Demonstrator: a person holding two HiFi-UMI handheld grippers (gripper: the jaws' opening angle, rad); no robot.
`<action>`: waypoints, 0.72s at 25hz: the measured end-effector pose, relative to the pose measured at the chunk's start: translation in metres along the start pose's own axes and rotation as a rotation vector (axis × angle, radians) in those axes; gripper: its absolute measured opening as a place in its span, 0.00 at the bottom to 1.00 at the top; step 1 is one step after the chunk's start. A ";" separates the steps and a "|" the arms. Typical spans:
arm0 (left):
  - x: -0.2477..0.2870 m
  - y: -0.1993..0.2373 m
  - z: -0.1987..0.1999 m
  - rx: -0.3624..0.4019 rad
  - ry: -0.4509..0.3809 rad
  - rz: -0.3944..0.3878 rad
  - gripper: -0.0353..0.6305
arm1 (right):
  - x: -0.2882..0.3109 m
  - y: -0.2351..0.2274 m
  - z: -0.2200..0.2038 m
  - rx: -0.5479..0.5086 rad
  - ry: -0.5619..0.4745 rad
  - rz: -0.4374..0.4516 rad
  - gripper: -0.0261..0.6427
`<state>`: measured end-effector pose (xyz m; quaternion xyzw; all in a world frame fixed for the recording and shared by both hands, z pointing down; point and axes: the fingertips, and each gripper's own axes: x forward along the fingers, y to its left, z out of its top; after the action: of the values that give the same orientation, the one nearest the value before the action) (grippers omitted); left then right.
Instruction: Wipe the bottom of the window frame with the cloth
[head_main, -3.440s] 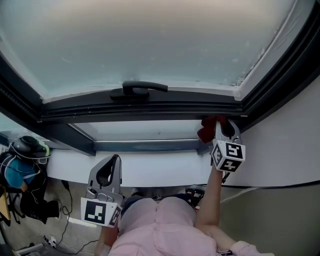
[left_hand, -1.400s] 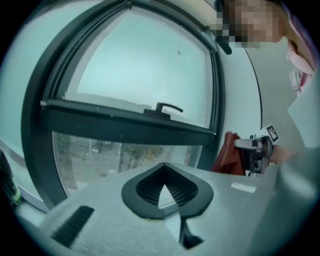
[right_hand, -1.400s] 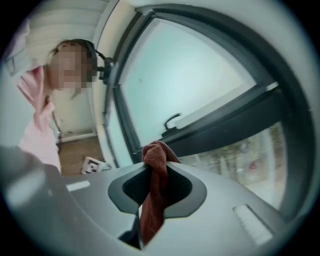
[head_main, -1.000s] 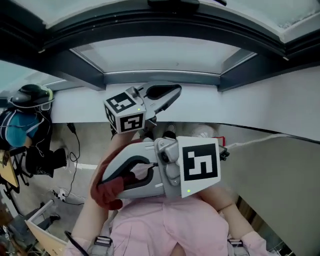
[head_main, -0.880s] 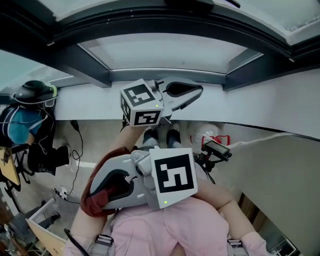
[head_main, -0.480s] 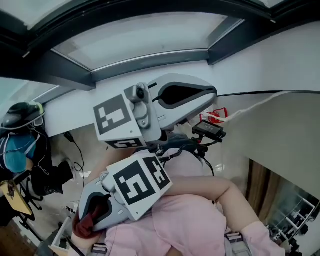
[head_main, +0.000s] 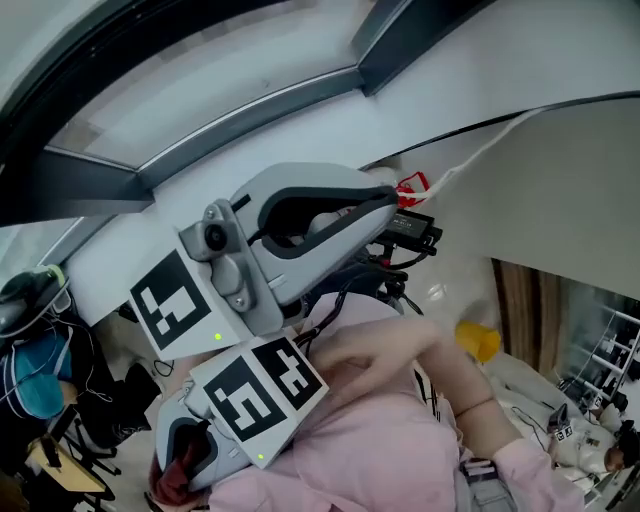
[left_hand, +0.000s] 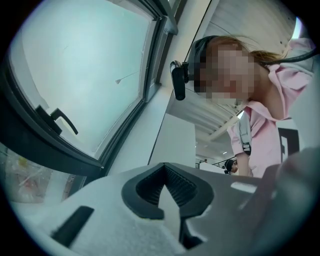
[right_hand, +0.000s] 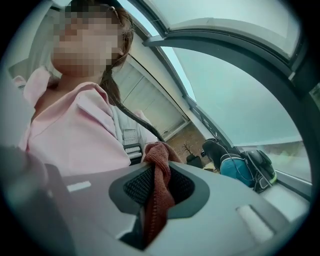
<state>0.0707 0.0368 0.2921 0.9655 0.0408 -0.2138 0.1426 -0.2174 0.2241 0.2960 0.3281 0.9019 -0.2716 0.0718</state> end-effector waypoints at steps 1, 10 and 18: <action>-0.004 0.001 0.000 -0.004 -0.004 0.009 0.05 | 0.002 -0.002 -0.001 0.011 0.000 0.002 0.10; -0.017 0.013 -0.012 -0.059 0.005 0.026 0.05 | 0.001 -0.021 -0.002 0.075 -0.025 -0.023 0.11; 0.001 0.038 -0.023 -0.095 0.024 0.027 0.05 | -0.028 -0.025 0.014 0.089 -0.069 -0.028 0.11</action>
<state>0.0863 0.0075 0.3218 0.9607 0.0398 -0.1979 0.1906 -0.2120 0.1853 0.3037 0.3088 0.8903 -0.3237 0.0846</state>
